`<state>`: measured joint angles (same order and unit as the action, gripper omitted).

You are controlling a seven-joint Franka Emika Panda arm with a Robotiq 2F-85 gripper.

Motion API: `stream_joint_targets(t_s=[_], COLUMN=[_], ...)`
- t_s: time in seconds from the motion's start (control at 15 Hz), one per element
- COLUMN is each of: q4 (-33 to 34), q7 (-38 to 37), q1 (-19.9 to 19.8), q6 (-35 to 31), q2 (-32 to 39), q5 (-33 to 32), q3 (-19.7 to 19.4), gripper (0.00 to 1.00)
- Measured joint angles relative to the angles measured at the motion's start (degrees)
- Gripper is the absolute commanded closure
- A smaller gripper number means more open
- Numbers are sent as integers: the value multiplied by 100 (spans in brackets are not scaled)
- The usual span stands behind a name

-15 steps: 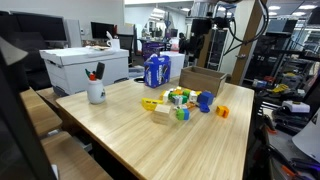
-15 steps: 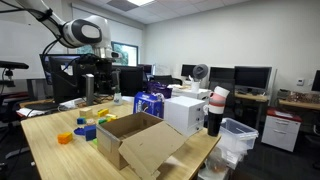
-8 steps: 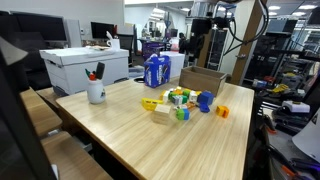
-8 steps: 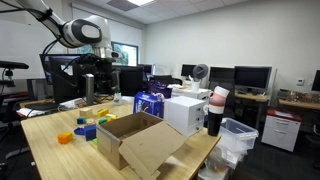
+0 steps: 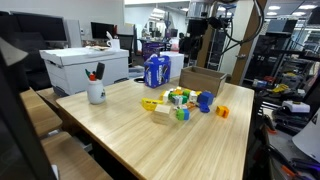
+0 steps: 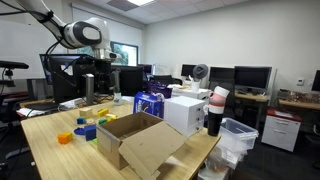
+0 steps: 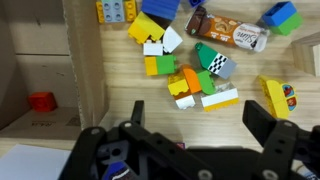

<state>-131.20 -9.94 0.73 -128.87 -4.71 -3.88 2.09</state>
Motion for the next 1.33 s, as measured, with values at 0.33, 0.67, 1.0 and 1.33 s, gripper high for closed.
stream_joint_targets(t_s=[0.33,0.67,1.0,1.33], q4=[619,793,793,945], q7=[-1222,-1476,-1656,-3361], q1=[112,114,113,162], q6=[-5,1,-3,-96], q2=[539,703,707,861], q5=[205,229,210,-317], q3=[66,56,45,25], gripper=[0,0,0,0])
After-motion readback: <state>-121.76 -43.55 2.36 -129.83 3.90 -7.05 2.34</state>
